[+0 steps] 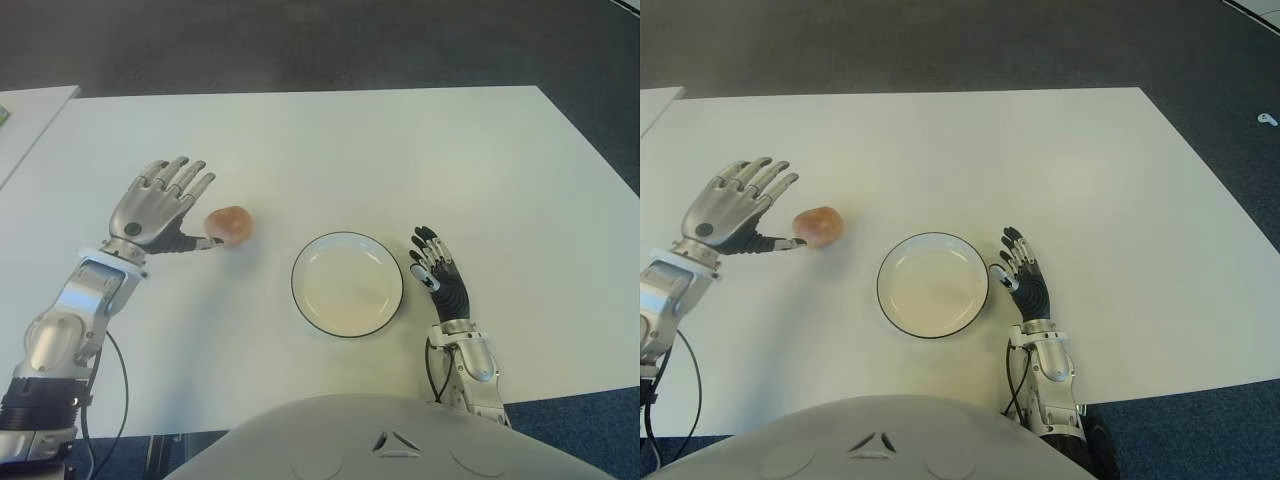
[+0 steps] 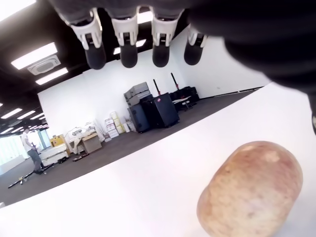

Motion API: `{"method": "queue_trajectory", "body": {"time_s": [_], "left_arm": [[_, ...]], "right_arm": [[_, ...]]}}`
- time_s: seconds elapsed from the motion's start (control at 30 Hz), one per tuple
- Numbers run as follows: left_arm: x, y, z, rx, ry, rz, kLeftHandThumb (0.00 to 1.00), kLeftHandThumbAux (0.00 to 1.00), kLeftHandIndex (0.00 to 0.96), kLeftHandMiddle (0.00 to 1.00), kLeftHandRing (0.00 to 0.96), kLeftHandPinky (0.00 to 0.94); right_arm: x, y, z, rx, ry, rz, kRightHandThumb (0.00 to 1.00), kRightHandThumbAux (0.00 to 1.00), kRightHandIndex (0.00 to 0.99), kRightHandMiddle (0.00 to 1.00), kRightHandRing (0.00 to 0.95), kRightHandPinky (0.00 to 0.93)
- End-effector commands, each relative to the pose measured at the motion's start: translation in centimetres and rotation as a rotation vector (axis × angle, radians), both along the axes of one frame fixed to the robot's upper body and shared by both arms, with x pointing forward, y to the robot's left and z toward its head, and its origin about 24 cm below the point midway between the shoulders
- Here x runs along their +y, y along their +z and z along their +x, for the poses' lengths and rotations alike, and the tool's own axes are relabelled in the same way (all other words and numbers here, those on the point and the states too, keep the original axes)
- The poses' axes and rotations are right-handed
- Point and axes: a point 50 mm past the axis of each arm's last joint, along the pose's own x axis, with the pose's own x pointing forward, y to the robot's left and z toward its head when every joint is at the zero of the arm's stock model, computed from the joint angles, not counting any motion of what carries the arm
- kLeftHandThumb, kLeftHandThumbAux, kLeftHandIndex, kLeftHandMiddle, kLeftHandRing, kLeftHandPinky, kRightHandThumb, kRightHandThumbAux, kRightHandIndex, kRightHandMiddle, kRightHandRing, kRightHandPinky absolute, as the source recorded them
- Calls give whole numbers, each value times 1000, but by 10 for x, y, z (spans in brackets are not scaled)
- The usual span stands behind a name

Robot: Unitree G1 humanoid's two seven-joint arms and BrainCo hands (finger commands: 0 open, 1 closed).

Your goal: Put the apples into the plate.

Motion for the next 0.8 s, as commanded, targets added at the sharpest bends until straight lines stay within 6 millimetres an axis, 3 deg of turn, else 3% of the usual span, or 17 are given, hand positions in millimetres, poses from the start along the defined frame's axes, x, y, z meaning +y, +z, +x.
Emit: {"method": "queue_trajectory", "body": {"time_s": [0.03,0.8], "left_arm": [[-2,-5,6,47,11,-15,293,299,0,0,0,0],[-7,-30,19,133,16,-69,296,295,0,0,0,0]], "right_arm": [[-1,-29,-20,178,-19,8,151,537,0,0,0,0],[-3,-33,-22,176,-27,9,149,550,0,0,0,0]]}}
